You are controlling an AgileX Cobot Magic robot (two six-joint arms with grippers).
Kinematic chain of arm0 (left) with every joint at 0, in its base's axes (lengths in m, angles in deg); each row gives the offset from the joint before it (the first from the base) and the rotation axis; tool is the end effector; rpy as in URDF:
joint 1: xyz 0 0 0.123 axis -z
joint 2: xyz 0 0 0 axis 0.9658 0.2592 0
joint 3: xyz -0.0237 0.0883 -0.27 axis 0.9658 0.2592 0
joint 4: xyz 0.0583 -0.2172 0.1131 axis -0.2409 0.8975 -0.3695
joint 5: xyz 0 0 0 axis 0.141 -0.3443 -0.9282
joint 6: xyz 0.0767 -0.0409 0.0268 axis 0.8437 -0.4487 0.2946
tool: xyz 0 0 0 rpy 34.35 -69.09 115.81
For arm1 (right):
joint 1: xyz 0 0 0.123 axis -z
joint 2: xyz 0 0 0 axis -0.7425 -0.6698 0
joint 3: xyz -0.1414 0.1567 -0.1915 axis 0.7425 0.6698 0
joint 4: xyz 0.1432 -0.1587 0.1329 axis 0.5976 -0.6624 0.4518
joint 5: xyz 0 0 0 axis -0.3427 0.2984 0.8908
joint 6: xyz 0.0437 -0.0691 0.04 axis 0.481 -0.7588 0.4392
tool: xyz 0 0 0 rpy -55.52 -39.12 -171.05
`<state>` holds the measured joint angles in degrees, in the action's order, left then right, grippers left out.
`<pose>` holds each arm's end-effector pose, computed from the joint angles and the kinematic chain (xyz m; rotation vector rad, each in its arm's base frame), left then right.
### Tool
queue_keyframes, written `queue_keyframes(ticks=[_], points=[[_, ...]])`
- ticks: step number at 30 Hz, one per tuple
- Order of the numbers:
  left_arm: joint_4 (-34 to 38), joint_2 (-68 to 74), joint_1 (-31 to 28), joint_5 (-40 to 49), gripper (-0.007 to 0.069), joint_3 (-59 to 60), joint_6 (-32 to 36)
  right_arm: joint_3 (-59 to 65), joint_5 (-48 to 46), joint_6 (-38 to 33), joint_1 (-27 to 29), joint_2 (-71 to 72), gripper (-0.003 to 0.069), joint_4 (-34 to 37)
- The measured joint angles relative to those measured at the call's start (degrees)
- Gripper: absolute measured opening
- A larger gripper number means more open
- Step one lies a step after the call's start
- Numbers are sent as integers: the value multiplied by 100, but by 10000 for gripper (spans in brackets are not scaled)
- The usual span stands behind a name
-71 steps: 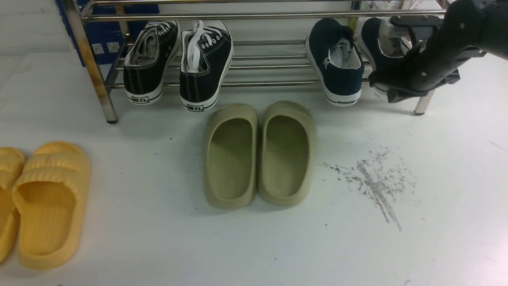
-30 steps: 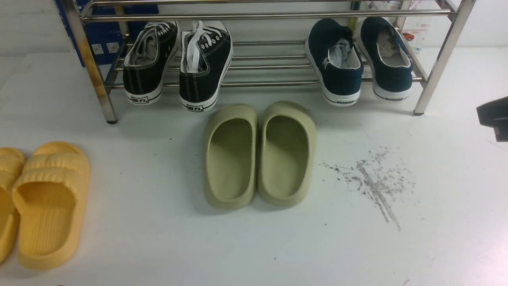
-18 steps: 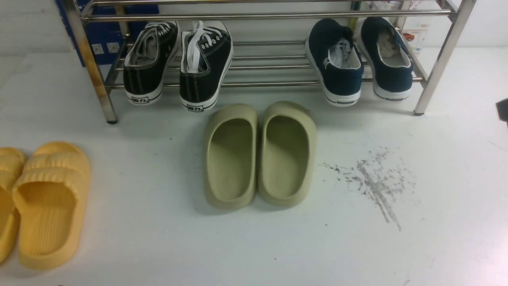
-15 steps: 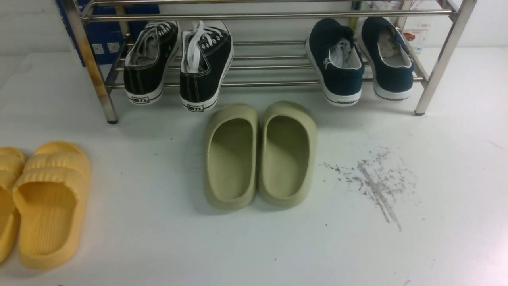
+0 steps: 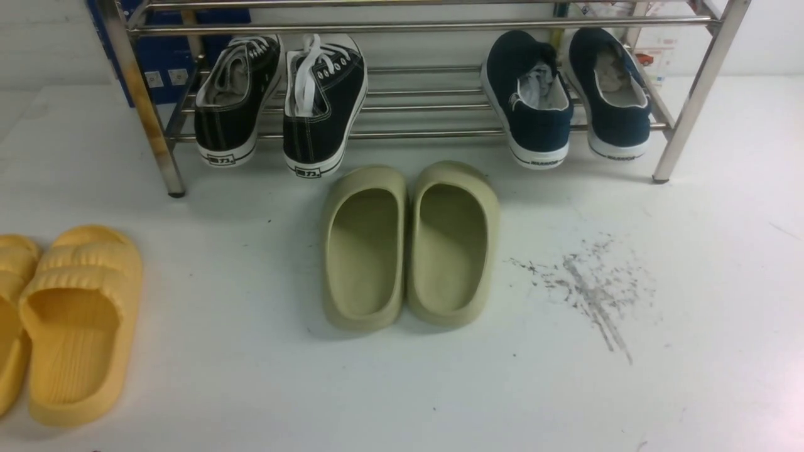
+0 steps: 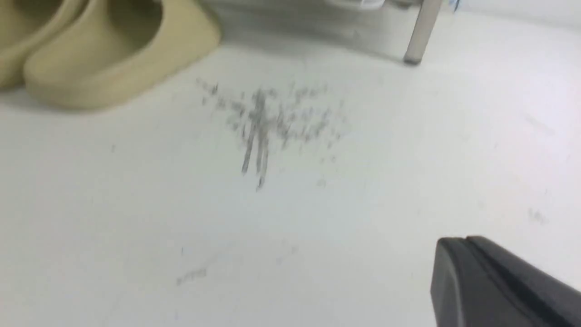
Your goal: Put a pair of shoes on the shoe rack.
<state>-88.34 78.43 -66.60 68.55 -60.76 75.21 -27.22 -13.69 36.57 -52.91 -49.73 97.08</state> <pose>0.0507 -0.0068 0.1665 -0.0703 1.9284 -0.2344 0.0516 0.0106 0.1735 -0.2263 1.8660 0.0506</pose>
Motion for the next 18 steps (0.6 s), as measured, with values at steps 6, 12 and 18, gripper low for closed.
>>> queue_keyframes(ticks=[6,12,18], points=[[0,0,0,0,239,0,0,-5,-39,65,94,29,20,-2],[0,0,0,0,239,0,0,-5,-34,240,184,29,23,16],[0,0,0,0,239,0,0,-5,-29,286,197,29,29,16]])
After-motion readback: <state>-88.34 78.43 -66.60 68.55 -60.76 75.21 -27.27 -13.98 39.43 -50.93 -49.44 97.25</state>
